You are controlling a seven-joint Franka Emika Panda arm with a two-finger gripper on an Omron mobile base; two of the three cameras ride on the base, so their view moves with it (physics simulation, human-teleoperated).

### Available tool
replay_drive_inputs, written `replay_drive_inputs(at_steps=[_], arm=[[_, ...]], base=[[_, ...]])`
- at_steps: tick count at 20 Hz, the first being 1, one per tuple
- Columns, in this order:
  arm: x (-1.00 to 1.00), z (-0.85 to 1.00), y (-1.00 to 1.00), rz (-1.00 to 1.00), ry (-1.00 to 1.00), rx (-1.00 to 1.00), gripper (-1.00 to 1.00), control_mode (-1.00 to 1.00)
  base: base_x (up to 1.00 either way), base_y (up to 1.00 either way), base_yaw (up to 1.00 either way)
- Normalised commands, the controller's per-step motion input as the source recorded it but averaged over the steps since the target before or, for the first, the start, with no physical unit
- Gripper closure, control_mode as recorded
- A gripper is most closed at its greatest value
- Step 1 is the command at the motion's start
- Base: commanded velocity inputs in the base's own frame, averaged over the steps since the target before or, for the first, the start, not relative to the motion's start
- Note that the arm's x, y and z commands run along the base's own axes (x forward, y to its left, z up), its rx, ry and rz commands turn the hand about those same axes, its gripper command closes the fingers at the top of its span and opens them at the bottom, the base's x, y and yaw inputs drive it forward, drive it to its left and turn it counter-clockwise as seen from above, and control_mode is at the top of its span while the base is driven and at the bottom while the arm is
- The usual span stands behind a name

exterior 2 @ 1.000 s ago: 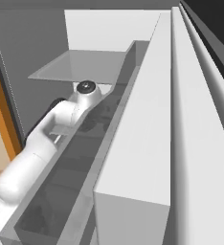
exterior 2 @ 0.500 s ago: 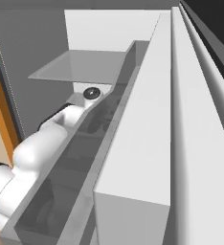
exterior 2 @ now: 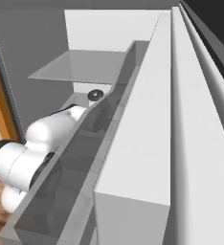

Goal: Pick the egg and butter from the fridge and place them by the bowl for mixing.

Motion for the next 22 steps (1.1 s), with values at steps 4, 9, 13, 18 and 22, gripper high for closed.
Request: replay_drive_inputs(at_steps=[4, 9, 13, 18, 22], arm=[[0.20, -0.21, 0.00, 0.00, 0.00, 0.00, -1.00, -1.00], [0.06, -0.35, 0.00, 0.00, 0.01, 0.00, -1.00, -1.00], [0.02, -0.33, 0.00, 0.00, 0.00, 0.00, -1.00, -1.00], [0.04, -0.19, 0.00, 0.00, 0.01, 0.00, 1.00, -1.00], [0.00, 0.00, 0.00, 0.00, 0.00, 0.00, 1.00, -1.00]], base=[[0.00, 0.00, 0.00], [0.00, 0.00, 0.00], [0.00, 0.00, 0.00], [0.00, 0.00, 0.00], [0.00, 0.00, 0.00]])
